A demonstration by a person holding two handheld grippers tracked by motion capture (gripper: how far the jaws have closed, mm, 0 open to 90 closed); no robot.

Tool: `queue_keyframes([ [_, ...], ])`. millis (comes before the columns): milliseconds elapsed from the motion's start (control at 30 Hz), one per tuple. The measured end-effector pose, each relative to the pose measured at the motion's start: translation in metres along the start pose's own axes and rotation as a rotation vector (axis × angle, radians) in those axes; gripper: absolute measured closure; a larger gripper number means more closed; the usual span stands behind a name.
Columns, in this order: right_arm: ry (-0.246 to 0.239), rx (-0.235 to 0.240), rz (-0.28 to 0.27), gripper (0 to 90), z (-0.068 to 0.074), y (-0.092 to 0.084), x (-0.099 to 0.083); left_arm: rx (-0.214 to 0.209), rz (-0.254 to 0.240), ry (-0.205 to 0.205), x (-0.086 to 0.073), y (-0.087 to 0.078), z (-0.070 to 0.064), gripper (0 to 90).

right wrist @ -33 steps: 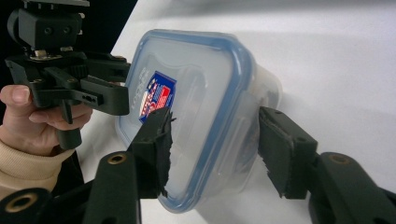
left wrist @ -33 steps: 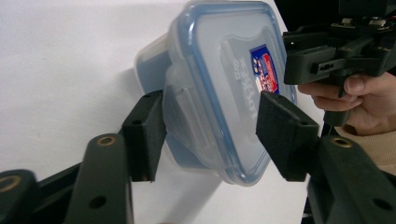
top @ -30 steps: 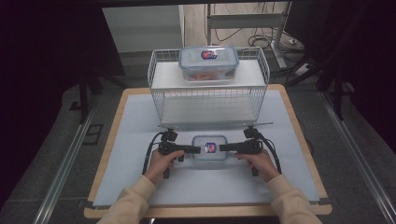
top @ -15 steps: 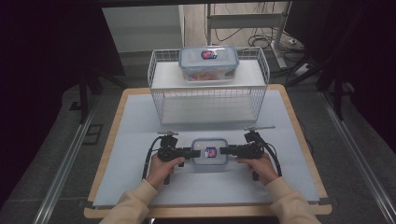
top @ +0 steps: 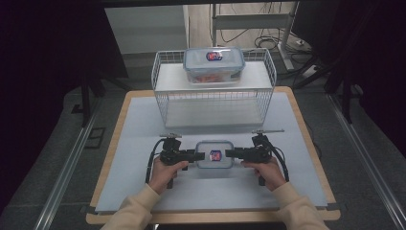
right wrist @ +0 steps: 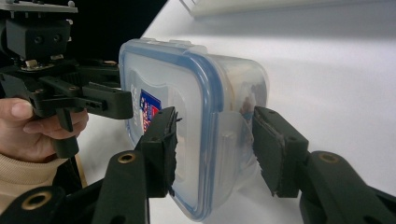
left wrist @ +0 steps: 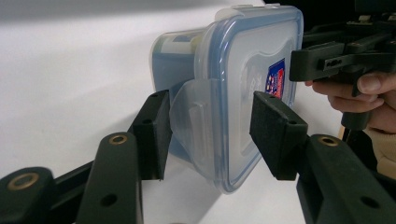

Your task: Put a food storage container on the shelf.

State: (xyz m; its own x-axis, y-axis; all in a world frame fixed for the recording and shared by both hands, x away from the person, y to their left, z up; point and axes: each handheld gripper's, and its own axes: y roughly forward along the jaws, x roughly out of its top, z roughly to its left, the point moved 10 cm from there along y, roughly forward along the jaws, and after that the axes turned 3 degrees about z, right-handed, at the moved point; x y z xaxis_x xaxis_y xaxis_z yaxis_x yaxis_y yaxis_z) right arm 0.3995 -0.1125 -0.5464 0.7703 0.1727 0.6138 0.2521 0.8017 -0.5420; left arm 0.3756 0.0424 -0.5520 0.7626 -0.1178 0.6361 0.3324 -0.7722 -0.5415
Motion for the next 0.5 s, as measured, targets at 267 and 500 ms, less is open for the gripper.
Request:
queue_keyframes([
  [267, -0.054, 0.002, -0.052, 51.0, 0.014, -0.012, 0.016, 0.011, -0.035, 0.050, 0.016, -0.014, -0.012, 50.2],
  [500, -0.092, -0.004, -0.080, 51.0, 0.026, -0.026, 0.035, 0.018, -0.062, 0.085, 0.038, -0.025, -0.024, 50.1],
])
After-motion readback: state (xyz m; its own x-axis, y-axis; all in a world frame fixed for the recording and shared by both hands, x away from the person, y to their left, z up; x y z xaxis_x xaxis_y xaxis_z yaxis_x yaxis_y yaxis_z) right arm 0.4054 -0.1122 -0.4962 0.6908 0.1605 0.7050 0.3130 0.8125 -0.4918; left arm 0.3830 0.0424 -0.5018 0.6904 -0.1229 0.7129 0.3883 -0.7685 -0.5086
